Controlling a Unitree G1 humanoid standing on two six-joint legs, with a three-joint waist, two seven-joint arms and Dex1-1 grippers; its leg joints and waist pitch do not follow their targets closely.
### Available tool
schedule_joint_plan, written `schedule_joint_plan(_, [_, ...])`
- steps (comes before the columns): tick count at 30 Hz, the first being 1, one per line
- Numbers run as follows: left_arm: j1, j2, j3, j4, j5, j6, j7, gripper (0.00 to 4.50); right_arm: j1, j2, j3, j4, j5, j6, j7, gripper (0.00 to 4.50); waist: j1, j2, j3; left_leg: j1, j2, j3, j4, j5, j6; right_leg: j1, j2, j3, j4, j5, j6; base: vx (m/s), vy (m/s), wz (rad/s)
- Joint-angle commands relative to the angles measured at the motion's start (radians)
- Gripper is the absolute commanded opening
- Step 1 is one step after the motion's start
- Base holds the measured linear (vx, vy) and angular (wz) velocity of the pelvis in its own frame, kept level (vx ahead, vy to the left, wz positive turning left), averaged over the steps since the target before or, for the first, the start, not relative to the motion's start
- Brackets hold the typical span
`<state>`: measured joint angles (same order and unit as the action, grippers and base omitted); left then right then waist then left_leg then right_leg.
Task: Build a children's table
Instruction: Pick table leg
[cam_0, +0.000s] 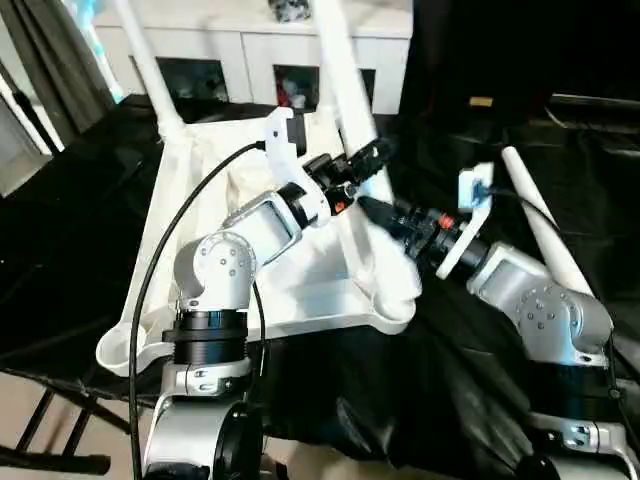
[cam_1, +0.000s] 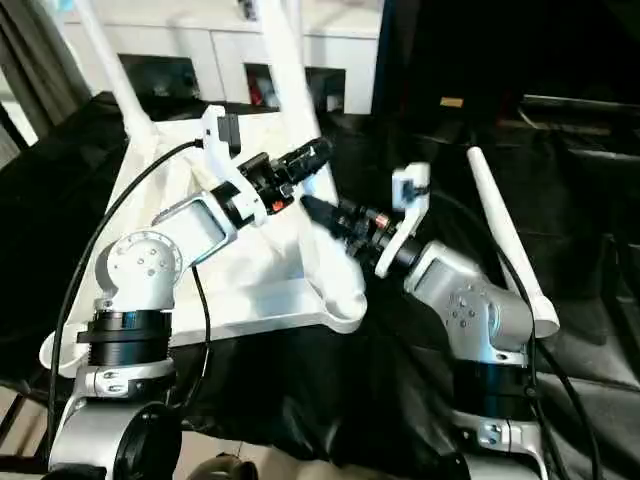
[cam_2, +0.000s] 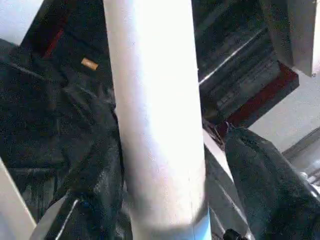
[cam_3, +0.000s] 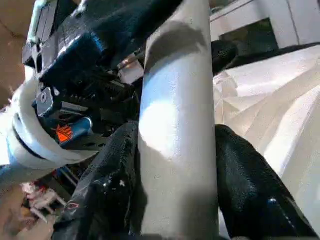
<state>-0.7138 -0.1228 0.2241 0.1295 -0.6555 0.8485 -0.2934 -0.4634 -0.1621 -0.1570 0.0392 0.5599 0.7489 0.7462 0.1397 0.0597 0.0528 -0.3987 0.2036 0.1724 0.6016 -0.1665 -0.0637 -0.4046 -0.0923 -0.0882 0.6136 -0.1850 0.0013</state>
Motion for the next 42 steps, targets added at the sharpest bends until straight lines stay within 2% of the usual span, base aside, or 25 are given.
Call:
schedule_joint_plan(1, [-0.003,-0.004,-0.011,-0.028,-0.001,0.01,0.024,3.31,0.003,0.003,0.028,-0.03,-0.034,-0.047,-0.007,1.83,0.001,-0.025,-0.081,0.015,0.017,-0.003,-0.059,-0.086,0.037,0.056,-0.05,0.042,-0.068,-0.13,-0.169,0.0,0.0,0.0])
schedule_joint_plan(2, [-0.004,-0.011,-0.009,-0.031,0.003,0.013,0.04,3.14,0.004,0.008,0.048,-0.03,-0.06,-0.07,-0.018,1.83,0.001,-0.023,-0.08,0.017,0.016,-0.003,-0.059,-0.094,0.036,0.056,-0.05,0.042,-0.071,-0.143,-0.166,0.0,0.0,0.0])
schedule_joint_plan(3, [-0.007,-0.031,-0.007,-0.036,0.014,0.014,0.081,3.04,0.004,0.024,0.092,-0.038,-0.106,-0.101,-0.055,1.83,0.0,-0.022,-0.079,0.016,0.018,-0.003,-0.06,-0.1,0.028,0.055,-0.05,0.042,-0.072,-0.146,-0.161,0.0,0.0,0.0])
schedule_joint_plan(4, [-0.007,-0.031,-0.007,-0.036,0.014,0.014,0.081,2.97,0.004,0.024,0.092,-0.038,-0.106,-0.101,-0.055,1.83,0.0,-0.023,-0.079,0.016,0.018,-0.004,-0.061,-0.103,0.025,0.055,-0.049,0.042,-0.071,-0.148,-0.159,0.0,0.0,0.0])
schedule_joint_plan(6, [-0.004,-0.054,-0.011,-0.042,0.025,0.01,0.123,2.93,0.007,0.041,0.145,-0.049,-0.153,-0.131,-0.096,1.83,-0.001,-0.018,-0.079,0.018,0.017,-0.005,-0.062,-0.113,0.022,0.054,-0.048,0.041,-0.074,-0.161,-0.148,0.0,0.0,0.0])
schedule_joint_plan(7, [-0.003,-0.067,-0.011,-0.043,0.03,0.003,0.146,2.67,0.008,0.046,0.17,-0.051,-0.179,-0.148,-0.115,1.83,-0.001,-0.018,-0.079,0.017,0.019,-0.006,-0.063,-0.112,0.02,0.054,-0.048,0.042,-0.072,-0.156,-0.146,0.0,0.0,0.0])
schedule_joint_plan(8, [-0.003,-0.067,-0.011,-0.043,0.03,0.003,0.146,2.58,0.008,0.046,0.17,-0.051,-0.179,-0.148,-0.115,1.83,-0.001,-0.015,-0.08,0.017,0.019,-0.007,-0.063,-0.113,0.016,0.054,-0.049,0.041,-0.072,-0.152,-0.146,0.0,0.0,0.0])
schedule_joint_plan(10, [-0.007,-0.091,0.001,-0.038,0.044,-0.022,0.201,2.52,0.008,0.059,0.203,-0.049,-0.217,-0.175,-0.155,1.83,-0.003,-0.017,-0.078,0.017,0.017,-0.006,-0.064,-0.126,0.012,0.055,-0.047,0.042,-0.073,-0.147,-0.144,0.0,0.0,0.0])
schedule_joint_plan(12, [-0.009,-0.098,0.007,-0.035,0.051,-0.035,0.222,2.4,0.007,0.063,0.211,-0.048,-0.231,-0.184,-0.17,1.83,-0.003,-0.015,-0.079,0.017,0.017,-0.007,-0.064,-0.125,0.01,0.054,-0.046,0.042,-0.073,-0.138,-0.142,0.0,0.0,0.0])
schedule_joint_plan(13, [-0.009,-0.1,0.009,-0.035,0.053,-0.039,0.227,2.22,0.007,0.065,0.212,-0.048,-0.234,-0.187,-0.174,1.83,-0.003,-0.016,-0.079,0.016,0.016,-0.007,-0.064,-0.125,0.01,0.056,-0.046,0.041,-0.072,-0.136,-0.142,0.0,0.0,0.0])
schedule_joint_plan(14, [-0.013,-0.117,0.025,-0.029,0.08,-0.083,0.296,2.12,0.007,0.081,0.225,-0.052,-0.266,-0.21,-0.214,1.83,-0.003,-0.013,-0.08,0.016,0.017,-0.008,-0.064,-0.128,0.007,0.054,-0.046,0.042,-0.072,-0.13,-0.141,0.0,0.0,0.0])
schedule_joint_plan(15, [-0.014,-0.121,0.029,-0.029,0.086,-0.092,0.314,2.07,0.007,0.086,0.227,-0.054,-0.271,-0.215,-0.221,1.83,-0.005,-0.014,-0.079,0.017,0.016,-0.008,-0.064,-0.131,0.004,0.055,-0.045,0.042,-0.071,-0.127,-0.139,0.0,0.0,0.0])
schedule_joint_plan(19, [-0.008,-0.117,0.014,-0.04,0.104,-0.113,0.332,1.89,0.013,0.106,0.239,-0.06,-0.304,-0.227,-0.268,1.83,-0.004,-0.01,-0.079,0.019,0.018,-0.008,-0.066,-0.14,0.001,0.053,-0.045,0.042,-0.072,-0.13,-0.136,0.0,0.0,0.0])
schedule_joint_plan(24, [-0.003,-0.114,-0.004,-0.057,0.081,-0.123,0.293,1.88,0.011,0.119,0.247,-0.059,-0.299,-0.214,-0.288,1.83,-0.005,-0.015,-0.079,0.017,0.016,-0.007,-0.066,-0.144,0.0,0.055,-0.046,0.042,-0.072,-0.126,-0.134,0.0,0.0,0.0])
schedule_joint_plan(26, [-0.001,-0.11,-0.015,-0.063,0.068,-0.126,0.283,1.87,0.011,0.12,0.249,-0.059,-0.297,-0.214,-0.289,1.83,-0.005,-0.013,-0.079,0.017,0.016,-0.008,-0.065,-0.137,0.003,0.054,-0.047,0.043,-0.07,-0.118,-0.136,0.0,0.0,0.0])
schedule_joint_plan(28, [0.003,-0.088,-0.045,-0.071,0.058,-0.131,0.243,1.86,0.008,0.113,0.239,-0.061,-0.268,-0.193,-0.263,2.53,-0.005,-0.013,-0.079,0.018,0.017,-0.008,-0.065,-0.14,0.004,0.055,-0.047,0.043,-0.071,-0.121,-0.136,0.0,0.0,0.0])
schedule_joint_plan(30, [0.006,-0.068,-0.066,-0.076,0.055,-0.136,0.208,1.86,0.005,0.104,0.231,-0.063,-0.255,-0.182,-0.247,2.55,-0.003,-0.012,-0.08,0.018,0.018,-0.008,-0.065,-0.136,0.004,0.055,-0.046,0.043,-0.069,-0.113,-0.135,0.0,0.0,0.0])
schedule_joint_plan(33, [0.007,0.019,-0.117,-0.082,0.05,-0.14,0.064,1.86,-0.018,0.017,0.215,-0.066,-0.207,-0.131,-0.137,2.91,-0.002,-0.014,-0.08,0.017,0.016,-0.007,-0.062,-0.125,0.014,0.058,-0.045,0.044,-0.068,-0.096,-0.139,0.0,0.0,0.0])
schedule_joint_plan(36, [0.007,0.072,-0.14,-0.085,0.045,-0.135,-0.021,1.85,-0.028,-0.05,0.213,-0.065,-0.183,-0.112,-0.052,3.1,0.001,-0.012,-0.082,0.017,0.015,-0.008,-0.06,-0.115,0.017,0.062,-0.046,0.042,-0.066,-0.089,-0.144,0.0,0.0,0.0])
schedule_joint_plan(37, [0.006,0.126,-0.153,-0.088,0.023,-0.119,-0.119,1.85,-0.04,-0.124,0.199,-0.057,-0.136,-0.075,0.053,3.23,-0.001,-0.012,-0.081,0.017,0.015,-0.006,-0.059,-0.116,0.024,0.06,-0.045,0.043,-0.065,-0.085,-0.152,0.0,0.0,0.0])
schedule_joint_plan(38, [0.005,0.146,-0.157,-0.089,0.013,-0.113,-0.155,1.85,-0.045,-0.15,0.193,-0.054,-0.119,-0.066,0.089,3.31,0.001,-0.014,-0.083,0.017,0.015,-0.005,-0.057,-0.115,0.03,0.064,-0.046,0.043,-0.062,-0.086,-0.16,0.0,0.0,0.0])
schedule_joint_plan(40, [0.004,0.158,-0.159,-0.089,0.008,-0.11,-0.178,1.85,-0.049,-0.166,0.188,-0.049,-0.109,-0.058,0.11,3.35,-0.002,-0.015,-0.081,0.014,0.015,-0.005,-0.057,-0.111,0.033,0.063,-0.046,0.043,-0.061,-0.081,-0.172,0.0,0.0,0.0])
schedule_joint_plan(42, [0.004,0.172,-0.166,-0.089,0.004,-0.107,-0.205,1.85,-0.055,-0.18,0.183,-0.045,-0.095,-0.045,0.133,3.35,-0.005,-0.015,-0.081,0.018,0.015,-0.004,-0.055,-0.113,0.036,0.06,-0.047,0.042,-0.062,-0.095,-0.185,0.0,0.0,0.0])
